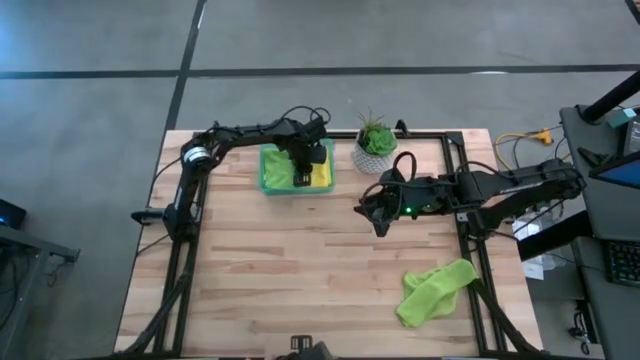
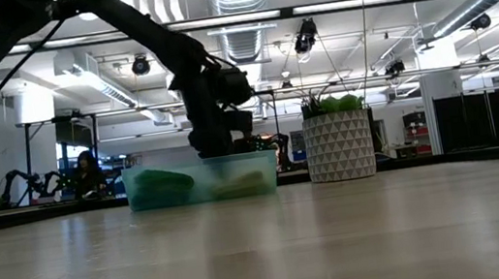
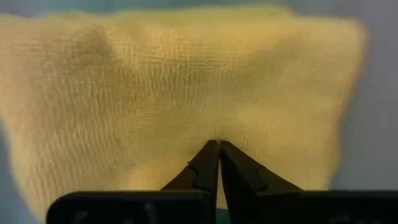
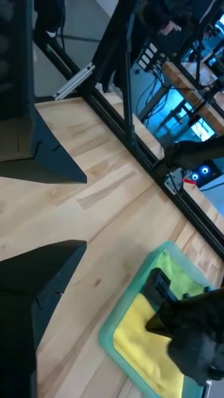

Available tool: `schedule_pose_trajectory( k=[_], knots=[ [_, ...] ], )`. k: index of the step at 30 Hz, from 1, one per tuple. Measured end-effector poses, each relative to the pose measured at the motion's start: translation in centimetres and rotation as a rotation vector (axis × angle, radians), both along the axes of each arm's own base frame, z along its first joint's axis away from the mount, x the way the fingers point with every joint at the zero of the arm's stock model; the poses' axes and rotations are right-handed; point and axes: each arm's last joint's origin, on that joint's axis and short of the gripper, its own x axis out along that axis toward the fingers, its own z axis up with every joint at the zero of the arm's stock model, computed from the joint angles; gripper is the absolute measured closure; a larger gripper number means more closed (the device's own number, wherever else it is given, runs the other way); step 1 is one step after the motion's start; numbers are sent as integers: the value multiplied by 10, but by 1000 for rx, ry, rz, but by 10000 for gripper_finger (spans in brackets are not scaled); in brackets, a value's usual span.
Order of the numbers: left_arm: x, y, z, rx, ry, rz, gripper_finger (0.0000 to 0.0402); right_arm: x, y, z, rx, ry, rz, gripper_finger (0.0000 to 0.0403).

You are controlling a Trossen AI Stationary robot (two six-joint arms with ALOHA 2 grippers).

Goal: Fold microfiber towels
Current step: Put the folded yellow microfiber towel into the blue bin, then fold the light green microfiber towel

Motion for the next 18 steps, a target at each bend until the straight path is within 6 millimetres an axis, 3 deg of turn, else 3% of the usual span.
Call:
schedule_pose_trajectory(
  k=[7,13,18],
  knots=[
    [-13,-5,65,109,-169,30,399,0,0,0,-25,2,14,250],
    [-39,-19,129,174,-330,95,398,0,-1,-5,-77,24,33,250],
    [-57,-36,156,-57,-452,242,398,5,-10,-23,-90,82,-6,250]
  ],
)
